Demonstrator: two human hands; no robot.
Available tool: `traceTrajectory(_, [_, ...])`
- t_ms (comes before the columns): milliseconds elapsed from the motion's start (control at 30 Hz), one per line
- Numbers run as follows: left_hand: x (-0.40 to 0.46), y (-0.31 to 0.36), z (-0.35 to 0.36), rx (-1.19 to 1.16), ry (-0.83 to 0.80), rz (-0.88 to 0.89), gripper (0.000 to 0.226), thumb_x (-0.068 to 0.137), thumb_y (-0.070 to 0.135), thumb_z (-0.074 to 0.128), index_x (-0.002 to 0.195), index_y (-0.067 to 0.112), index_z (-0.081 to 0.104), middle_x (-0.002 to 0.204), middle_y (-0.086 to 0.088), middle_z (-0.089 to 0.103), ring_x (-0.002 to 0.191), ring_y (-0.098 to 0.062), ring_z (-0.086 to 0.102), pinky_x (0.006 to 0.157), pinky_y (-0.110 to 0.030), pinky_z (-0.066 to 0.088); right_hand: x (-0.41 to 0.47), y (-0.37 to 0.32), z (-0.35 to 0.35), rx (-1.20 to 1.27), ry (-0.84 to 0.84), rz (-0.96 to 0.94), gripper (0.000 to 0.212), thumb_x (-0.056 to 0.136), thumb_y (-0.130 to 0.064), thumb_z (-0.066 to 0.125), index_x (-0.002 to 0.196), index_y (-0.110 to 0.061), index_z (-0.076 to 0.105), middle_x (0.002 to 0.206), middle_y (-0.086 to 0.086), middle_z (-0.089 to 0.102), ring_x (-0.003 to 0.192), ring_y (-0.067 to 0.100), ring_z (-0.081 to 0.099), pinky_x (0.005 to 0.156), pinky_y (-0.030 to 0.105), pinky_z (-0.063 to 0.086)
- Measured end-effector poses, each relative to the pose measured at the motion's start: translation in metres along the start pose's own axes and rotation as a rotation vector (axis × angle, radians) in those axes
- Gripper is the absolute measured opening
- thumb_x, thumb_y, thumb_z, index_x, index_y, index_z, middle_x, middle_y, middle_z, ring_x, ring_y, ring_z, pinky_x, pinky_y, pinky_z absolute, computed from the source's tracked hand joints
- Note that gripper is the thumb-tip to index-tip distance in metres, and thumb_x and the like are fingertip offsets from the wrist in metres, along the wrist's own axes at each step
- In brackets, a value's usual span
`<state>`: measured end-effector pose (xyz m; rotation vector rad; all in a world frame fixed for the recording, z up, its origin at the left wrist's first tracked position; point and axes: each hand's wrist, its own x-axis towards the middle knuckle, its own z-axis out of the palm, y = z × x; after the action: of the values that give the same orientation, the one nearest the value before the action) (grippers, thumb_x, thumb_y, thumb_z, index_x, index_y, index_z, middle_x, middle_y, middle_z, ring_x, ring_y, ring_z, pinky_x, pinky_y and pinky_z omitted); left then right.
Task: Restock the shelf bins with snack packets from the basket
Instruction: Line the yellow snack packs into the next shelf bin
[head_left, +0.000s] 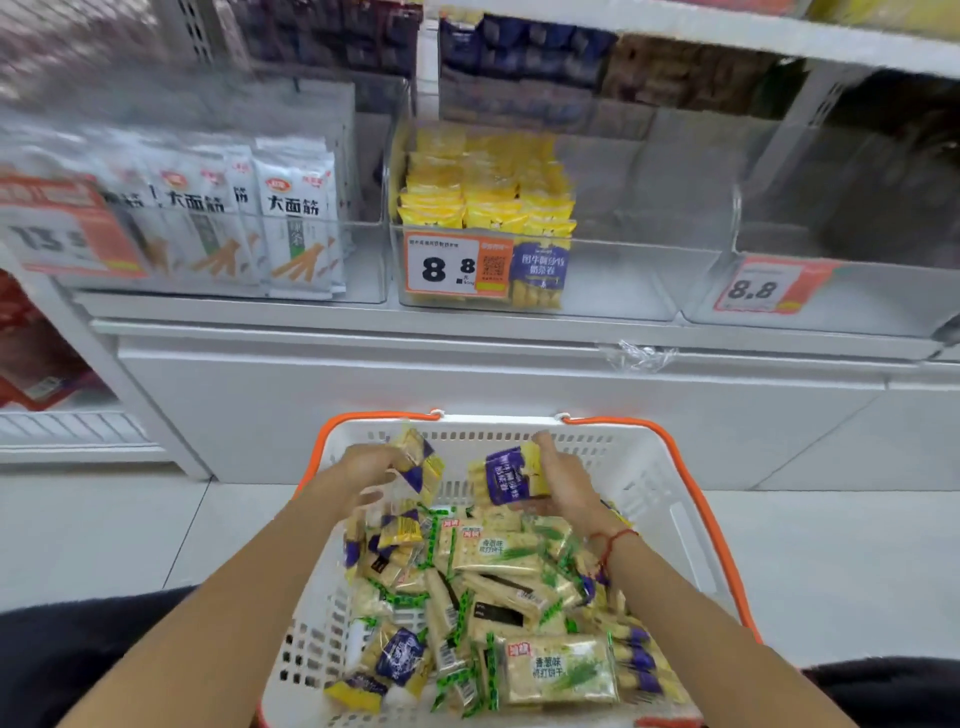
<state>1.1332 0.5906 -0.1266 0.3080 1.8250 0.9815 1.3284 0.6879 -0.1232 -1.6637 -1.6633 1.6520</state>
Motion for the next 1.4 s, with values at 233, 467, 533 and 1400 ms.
traceTrajectory(233, [-0.055, 0.067, -0.004, -0.062, -0.169, 0.101, 0.026, 0.092, 0.018, 0.047, 0.067, 0.012, 0.049, 0.084, -0.004, 0.062, 0.077, -0.019, 0.058, 0.075, -0.031, 0.046, -0.055, -0.067, -0.047, 0.148, -0.115, -0.117, 0.056, 0.094, -0.055, 0.041, 0.097, -0.005, 0.065, 0.073, 0.011, 0.07, 0.056, 0.016, 0.067, 0.055, 0.02, 0.05])
traceTrajectory(467, [-0.093, 0.114, 0.004, 0.264, -0.154, 0.299, 0.02, 0.097, 0.018, 0.053, 0.115, 0.013, 0.059, 0.119, -0.006, 0.056, 0.11, -0.02, 0.05, 0.091, -0.032, 0.039, -0.078, -0.11, -0.083, 0.185, -0.17, -0.067, 0.038, 0.1, -0.04, 0.031, 0.107, -0.01, 0.054, 0.078, 0.012, 0.073, 0.057, 0.021, 0.069, 0.054, 0.022, 0.054])
traceTrajectory(533, [-0.105, 0.12, 0.006, 0.319, -0.098, 0.406, 0.025, 0.097, 0.024, 0.054, 0.122, 0.02, 0.058, 0.116, -0.003, 0.054, 0.104, -0.019, 0.047, 0.08, -0.028, 0.04, -0.079, -0.113, -0.087, 0.207, -0.16, -0.057, 0.033, 0.099, -0.038, 0.033, 0.105, -0.012, 0.053, 0.071, 0.007, 0.072, 0.052, 0.018, 0.067, 0.058, 0.024, 0.049])
traceTrajectory(1400, [-0.124, 0.123, -0.001, 0.053, -0.45, 0.476, 0.042, 0.085, -0.01, 0.061, 0.115, 0.019, 0.054, 0.107, -0.006, 0.07, 0.087, -0.014, 0.068, 0.076, -0.024, 0.056, -0.093, -0.156, -0.104, -0.175, -0.164, -0.333, 0.019, 0.081, -0.026, 0.074, 0.091, -0.018, 0.06, 0.079, -0.002, 0.064, 0.07, 0.008, 0.057, 0.065, 0.019, 0.043])
